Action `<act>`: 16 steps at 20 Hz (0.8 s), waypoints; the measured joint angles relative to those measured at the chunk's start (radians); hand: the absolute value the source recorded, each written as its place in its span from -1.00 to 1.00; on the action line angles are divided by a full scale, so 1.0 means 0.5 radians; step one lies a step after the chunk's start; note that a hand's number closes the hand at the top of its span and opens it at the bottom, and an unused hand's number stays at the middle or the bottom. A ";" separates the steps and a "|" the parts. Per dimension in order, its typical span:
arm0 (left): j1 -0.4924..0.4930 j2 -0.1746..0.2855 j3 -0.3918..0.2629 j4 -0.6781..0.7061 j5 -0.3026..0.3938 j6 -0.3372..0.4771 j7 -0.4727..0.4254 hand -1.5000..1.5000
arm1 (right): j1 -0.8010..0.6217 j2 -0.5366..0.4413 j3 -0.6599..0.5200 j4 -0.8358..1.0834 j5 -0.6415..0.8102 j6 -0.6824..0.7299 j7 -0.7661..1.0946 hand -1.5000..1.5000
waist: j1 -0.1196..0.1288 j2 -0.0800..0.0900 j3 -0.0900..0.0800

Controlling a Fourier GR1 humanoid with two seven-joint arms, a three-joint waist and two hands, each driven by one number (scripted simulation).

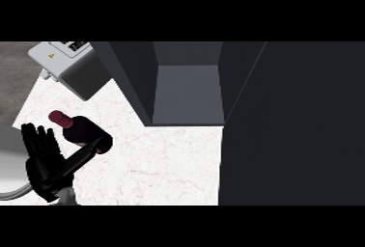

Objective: Pick up the wine, place it into the cabinet and close the cabinet

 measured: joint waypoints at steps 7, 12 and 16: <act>-0.035 -0.008 0.011 0.196 0.119 -0.075 -0.178 -1.00 | 0.002 0.034 0.040 0.001 0.005 -0.006 -0.001 -1.00 | 0.003 0.000 0.000; -0.093 0.021 0.074 0.364 0.161 -0.155 -0.257 -1.00 | -0.008 0.024 0.013 0.000 0.001 0.012 0.012 -1.00 | 0.001 0.000 0.000; -0.116 0.019 0.105 0.478 0.179 -0.223 -0.338 -1.00 | 0.006 0.042 0.025 -0.007 0.005 -0.002 0.013 -1.00 | 0.000 0.000 0.000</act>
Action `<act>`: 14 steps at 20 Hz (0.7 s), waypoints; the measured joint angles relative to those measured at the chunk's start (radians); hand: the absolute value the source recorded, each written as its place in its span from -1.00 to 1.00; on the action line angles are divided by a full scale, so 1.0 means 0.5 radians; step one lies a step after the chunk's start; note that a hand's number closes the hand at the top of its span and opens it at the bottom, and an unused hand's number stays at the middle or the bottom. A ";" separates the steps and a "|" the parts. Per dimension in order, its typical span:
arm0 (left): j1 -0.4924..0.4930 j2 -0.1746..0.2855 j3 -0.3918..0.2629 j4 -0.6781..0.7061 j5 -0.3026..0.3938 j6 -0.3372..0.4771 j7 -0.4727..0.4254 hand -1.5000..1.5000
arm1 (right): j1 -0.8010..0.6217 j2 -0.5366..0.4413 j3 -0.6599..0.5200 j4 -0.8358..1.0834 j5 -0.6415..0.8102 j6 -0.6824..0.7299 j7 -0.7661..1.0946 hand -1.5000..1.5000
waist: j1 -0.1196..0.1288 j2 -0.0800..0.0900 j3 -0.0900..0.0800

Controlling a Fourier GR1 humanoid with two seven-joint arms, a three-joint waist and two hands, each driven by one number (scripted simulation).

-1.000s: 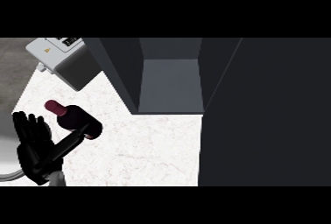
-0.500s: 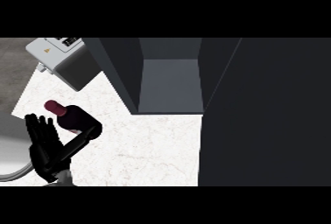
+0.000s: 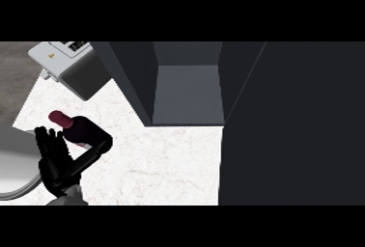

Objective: Pick up the wine, place it into the cabinet and close the cabinet

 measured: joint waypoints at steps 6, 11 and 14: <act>-0.092 0.000 0.060 0.251 0.051 -0.081 -0.143 -1.00 | -0.032 0.007 0.023 0.002 0.008 -0.010 0.016 -1.00 | 0.000 0.001 -0.001; -0.151 0.015 0.089 0.381 0.095 -0.152 -0.188 -1.00 | -0.058 -0.005 -0.026 0.017 0.005 0.012 0.012 -1.00 | 0.003 0.002 0.000; -0.203 0.015 0.101 0.437 0.108 -0.163 -0.203 -1.00 | -0.042 -0.007 -0.035 0.015 0.002 0.030 0.015 -1.00 | 0.003 0.001 0.000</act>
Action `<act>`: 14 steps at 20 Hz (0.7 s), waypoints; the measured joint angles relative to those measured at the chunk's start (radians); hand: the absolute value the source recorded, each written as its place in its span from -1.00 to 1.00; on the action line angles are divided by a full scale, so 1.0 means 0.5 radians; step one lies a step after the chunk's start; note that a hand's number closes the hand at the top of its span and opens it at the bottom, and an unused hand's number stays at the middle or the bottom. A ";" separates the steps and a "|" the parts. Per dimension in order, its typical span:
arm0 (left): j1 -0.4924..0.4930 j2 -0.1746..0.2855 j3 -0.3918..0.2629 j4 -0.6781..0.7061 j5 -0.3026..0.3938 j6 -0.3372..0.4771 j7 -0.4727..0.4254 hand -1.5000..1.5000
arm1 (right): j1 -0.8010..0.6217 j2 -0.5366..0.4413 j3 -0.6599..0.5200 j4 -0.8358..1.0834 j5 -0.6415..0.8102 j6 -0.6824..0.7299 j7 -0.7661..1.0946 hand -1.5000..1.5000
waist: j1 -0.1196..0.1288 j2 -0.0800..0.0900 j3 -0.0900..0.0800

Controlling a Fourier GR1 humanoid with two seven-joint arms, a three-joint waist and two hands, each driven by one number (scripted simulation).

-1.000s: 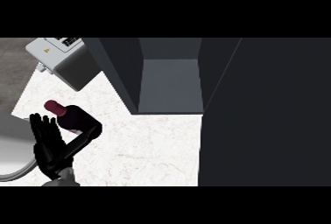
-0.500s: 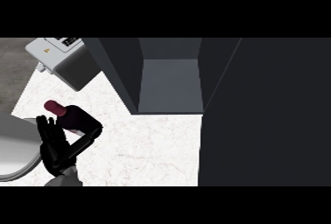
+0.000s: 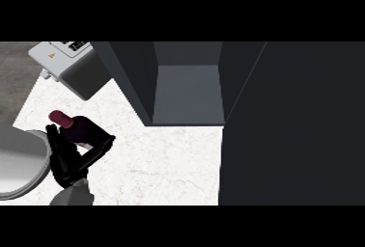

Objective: Pick up the wine, place it into the cabinet and close the cabinet

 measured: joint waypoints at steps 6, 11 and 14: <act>-0.064 0.000 0.059 0.165 0.061 -0.099 -0.132 -1.00 | -0.029 -0.021 -0.037 -0.006 -0.007 -0.002 0.044 -1.00 | -0.004 -0.001 0.000; -0.195 0.031 0.110 0.343 0.117 -0.240 -0.207 1.00 | -0.087 0.005 0.003 0.002 -0.003 -0.046 0.079 -1.00 | -0.006 0.001 -0.001; -0.201 0.044 0.094 0.429 0.105 -0.359 -0.287 1.00 | -0.053 0.019 0.031 -0.003 0.000 -0.037 0.065 -1.00 | -0.010 -0.001 0.001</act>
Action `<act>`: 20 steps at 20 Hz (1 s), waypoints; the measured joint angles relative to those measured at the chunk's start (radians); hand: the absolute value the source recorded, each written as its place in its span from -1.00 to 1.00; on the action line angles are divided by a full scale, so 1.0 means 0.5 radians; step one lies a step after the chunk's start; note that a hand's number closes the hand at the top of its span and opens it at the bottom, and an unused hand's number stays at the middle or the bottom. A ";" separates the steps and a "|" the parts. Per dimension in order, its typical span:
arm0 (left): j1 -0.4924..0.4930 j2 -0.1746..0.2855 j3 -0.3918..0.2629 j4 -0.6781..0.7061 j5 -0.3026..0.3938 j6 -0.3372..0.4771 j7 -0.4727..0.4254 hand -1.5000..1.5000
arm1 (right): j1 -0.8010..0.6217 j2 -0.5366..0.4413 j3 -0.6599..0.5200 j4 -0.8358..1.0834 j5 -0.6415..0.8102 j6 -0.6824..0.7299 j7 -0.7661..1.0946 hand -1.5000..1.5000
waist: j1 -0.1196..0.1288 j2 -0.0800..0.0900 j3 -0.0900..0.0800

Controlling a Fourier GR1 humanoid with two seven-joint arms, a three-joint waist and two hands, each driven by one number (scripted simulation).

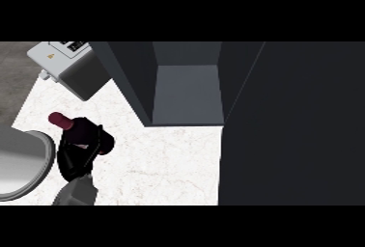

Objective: Pick up the wine, place it into the cabinet and close the cabinet

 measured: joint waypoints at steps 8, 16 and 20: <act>0.013 0.121 -0.190 0.050 -0.162 -0.235 -0.010 1.00 | -0.019 0.009 0.011 0.011 0.009 -0.012 -0.003 -1.00 | 0.003 -0.010 0.006; 0.339 0.296 -0.485 -0.292 -0.360 -0.599 0.005 1.00 | -0.004 -0.006 -0.030 0.011 0.009 0.000 -0.011 -1.00 | 0.019 -0.014 0.006; 0.490 0.320 -0.533 -0.487 -0.440 -0.569 -0.035 1.00 | 0.014 -0.006 -0.039 0.012 0.007 0.021 -0.024 -1.00 | 0.022 -0.008 0.002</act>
